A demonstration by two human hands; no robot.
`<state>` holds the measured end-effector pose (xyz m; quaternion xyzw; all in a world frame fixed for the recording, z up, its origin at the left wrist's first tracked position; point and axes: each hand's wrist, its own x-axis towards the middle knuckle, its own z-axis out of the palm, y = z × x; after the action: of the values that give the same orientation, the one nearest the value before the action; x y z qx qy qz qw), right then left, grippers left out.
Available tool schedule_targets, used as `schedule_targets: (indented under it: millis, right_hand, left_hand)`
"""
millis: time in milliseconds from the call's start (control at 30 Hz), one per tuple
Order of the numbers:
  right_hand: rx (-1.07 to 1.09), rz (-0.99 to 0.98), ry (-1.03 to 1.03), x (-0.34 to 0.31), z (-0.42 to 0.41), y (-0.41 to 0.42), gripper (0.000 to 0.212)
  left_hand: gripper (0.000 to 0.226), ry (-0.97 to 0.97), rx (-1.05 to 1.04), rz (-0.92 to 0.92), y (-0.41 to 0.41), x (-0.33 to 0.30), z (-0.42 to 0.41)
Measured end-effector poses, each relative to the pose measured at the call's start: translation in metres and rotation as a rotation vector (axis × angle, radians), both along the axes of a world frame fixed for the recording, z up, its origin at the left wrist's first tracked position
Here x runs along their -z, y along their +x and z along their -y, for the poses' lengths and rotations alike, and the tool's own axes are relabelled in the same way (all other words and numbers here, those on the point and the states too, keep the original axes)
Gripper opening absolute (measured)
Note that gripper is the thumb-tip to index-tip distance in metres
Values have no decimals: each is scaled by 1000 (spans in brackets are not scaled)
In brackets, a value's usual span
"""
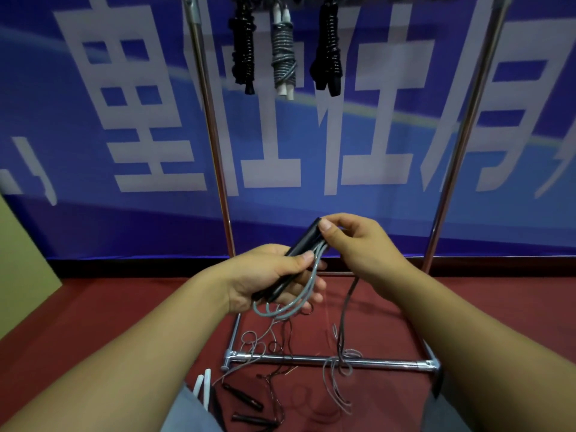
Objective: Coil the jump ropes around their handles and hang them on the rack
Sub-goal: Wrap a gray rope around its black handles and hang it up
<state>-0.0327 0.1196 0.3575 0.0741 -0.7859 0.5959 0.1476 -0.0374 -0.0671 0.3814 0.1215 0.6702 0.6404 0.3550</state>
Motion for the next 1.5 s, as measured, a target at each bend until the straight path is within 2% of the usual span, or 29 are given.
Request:
schedule_targets:
  millis: [67, 300, 467, 667, 867, 933, 1000, 1100, 1233, 1333, 1400, 1500]
  right_hand:
    - [-4, 19, -17, 0, 0, 0, 15]
    - [-11, 142, -77, -3, 2, 3, 10]
    - [34, 161, -137, -9, -3, 2, 9]
    - [53, 147, -52, -8, -7, 2, 13]
    - [48, 151, 90, -3, -20, 2, 29]
    - [7, 193, 42, -4, -28, 3, 25]
    - [-122, 275, 10, -4, -36, 5, 15]
    - [-267, 324, 129, -5, -47, 11, 19]
    - [-141, 206, 461, -5, -55, 11, 4]
    - [-14, 231, 654, -5, -58, 9, 35]
    - [12, 275, 664, -5, -59, 9, 45]
    - [8, 270, 517, -5, -59, 9, 41]
  left_hand:
    - [30, 3, -9, -4, 2, 0, -1]
    - [18, -80, -1, -43, 1, 2, -1]
    - [31, -95, 19, -51, -4, 2, 2]
    - [33, -89, -6, -152, -4, 3, 3]
    - [29, -151, 60, -142, -2, 1, 11]
    - [26, -200, 66, -177, -4, 2, 15]
    - [25, -234, 63, -201, -5, 3, 19]
    - [24, -282, 95, -250, -8, 4, 26]
    - [19, -304, 126, -276, -8, 2, 29]
    - [21, -315, 145, -296, -9, -1, 30]
    - [23, -321, 151, -310, -10, 0, 31]
    - [26, -317, 145, -311, -11, 2, 30]
